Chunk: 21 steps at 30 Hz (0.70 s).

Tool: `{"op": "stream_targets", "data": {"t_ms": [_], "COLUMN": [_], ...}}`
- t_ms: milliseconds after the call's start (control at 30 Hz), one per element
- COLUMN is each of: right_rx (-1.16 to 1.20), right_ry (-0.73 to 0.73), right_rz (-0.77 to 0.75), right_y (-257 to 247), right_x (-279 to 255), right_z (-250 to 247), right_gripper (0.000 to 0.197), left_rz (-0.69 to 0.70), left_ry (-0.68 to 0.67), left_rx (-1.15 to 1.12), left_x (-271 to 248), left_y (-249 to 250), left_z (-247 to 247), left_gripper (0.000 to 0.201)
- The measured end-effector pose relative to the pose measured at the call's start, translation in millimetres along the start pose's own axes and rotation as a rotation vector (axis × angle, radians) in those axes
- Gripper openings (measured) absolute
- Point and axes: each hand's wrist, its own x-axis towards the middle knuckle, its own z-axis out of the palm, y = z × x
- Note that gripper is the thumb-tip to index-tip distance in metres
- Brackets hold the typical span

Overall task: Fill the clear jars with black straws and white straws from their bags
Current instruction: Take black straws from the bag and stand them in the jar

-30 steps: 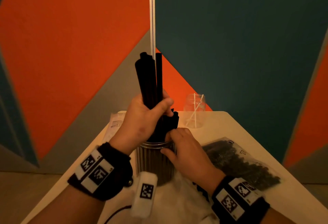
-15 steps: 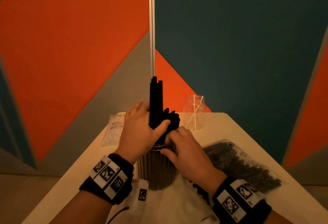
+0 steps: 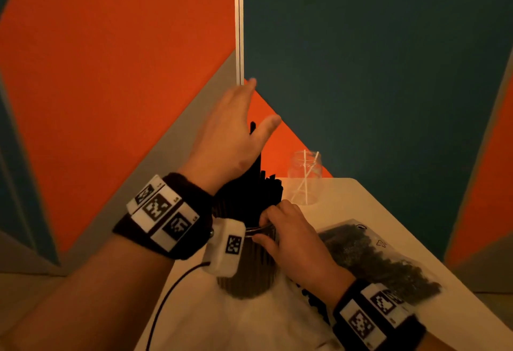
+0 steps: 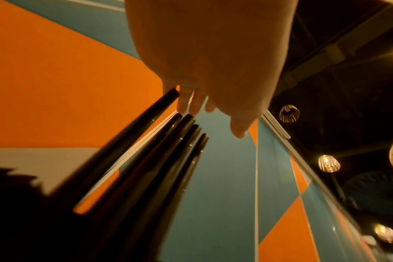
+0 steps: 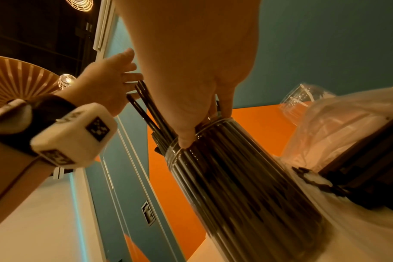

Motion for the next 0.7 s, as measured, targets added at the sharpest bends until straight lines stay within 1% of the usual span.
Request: {"op": "stream_targets", "data": {"t_ms": [67,133,233,300,367,467,533,567,600,633,667,700], "right_rx": [-0.012,-0.025,-0.015,-0.005,0.007,0.021,0.023,0.019,0.014,0.009,0.007,0.007], "right_ry": [0.002,-0.001,0.002,0.01,0.018,0.032,0.02,0.009,0.0,-0.002,0.0,0.002], "right_rz": [0.008,0.023,0.021,0.0,-0.012,0.005,0.017,0.014,0.011,0.008,0.011,0.017], "right_y": [2.1,4.0,4.7,3.3,2.1,0.4,-0.7,-0.7,-0.4,0.3,1.1,1.9], "right_x": [-0.3,0.1,2.2,2.6,0.8,-3.0,-4.7,-5.4,-5.8,-6.3,-6.8,-7.4], "right_z": [0.3,0.4,1.4,3.4,4.8,2.9,-1.0,-2.9,-4.6,-5.9,-6.7,-7.0], "right_gripper": [0.024,0.026,0.029,0.04,0.047,0.041,0.039,0.038,0.036,0.031,0.027,0.024], "left_rz": [0.039,0.097,0.154,0.173,0.166,0.142,0.166,0.169,0.139,0.058,-0.085,-0.265], "left_ry": [-0.127,-0.185,-0.18,-0.193,-0.201,-0.225,-0.192,-0.152,-0.081,0.025,0.133,0.204], "left_rx": [0.109,0.189,0.216,0.264,0.319,0.328,0.292,0.261,0.21,0.134,0.026,-0.11], "left_x": [-9.4,-31.6,-73.2,-96.3,-106.4,-104.6,-103.5,-105.3,-108.9,-114.1,-120.0,-125.3], "left_y": [-2.2,-5.9,-14.2,-21.7,-27.2,-21.9,-17.9,-17.5,-18.6,-20.9,-22.6,-22.0], "left_z": [14.4,30.2,48.3,56.0,60.1,60.8,59.4,58.2,58.0,58.7,59.8,61.5], "left_gripper": [0.055,0.046,0.043,0.05,0.056,0.058,0.057,0.056,0.055,0.056,0.06,0.065]}}
